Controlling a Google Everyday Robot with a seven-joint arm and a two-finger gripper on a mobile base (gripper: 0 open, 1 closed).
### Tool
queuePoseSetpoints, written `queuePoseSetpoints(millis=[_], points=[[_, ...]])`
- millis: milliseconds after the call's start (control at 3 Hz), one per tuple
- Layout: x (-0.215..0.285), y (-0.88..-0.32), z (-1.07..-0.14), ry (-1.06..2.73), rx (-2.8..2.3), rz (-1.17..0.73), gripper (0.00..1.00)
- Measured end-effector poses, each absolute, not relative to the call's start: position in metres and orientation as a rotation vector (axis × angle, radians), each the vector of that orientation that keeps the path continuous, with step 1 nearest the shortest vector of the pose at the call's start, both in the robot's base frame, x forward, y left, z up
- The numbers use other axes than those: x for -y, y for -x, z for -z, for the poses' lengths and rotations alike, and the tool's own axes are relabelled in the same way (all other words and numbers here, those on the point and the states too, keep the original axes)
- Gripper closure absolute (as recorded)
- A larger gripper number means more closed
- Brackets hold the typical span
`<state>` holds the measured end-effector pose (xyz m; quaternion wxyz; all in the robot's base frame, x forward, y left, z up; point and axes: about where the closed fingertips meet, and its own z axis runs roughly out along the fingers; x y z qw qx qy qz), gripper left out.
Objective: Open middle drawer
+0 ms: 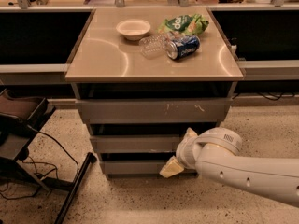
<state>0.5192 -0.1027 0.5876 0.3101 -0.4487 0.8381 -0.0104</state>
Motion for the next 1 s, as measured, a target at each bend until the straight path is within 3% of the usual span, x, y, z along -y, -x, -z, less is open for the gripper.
queuePoseSetpoints(millis=[1000], points=[[0.044,-0.580,-0.530,1.002,-2.226,-0.127,0.00]])
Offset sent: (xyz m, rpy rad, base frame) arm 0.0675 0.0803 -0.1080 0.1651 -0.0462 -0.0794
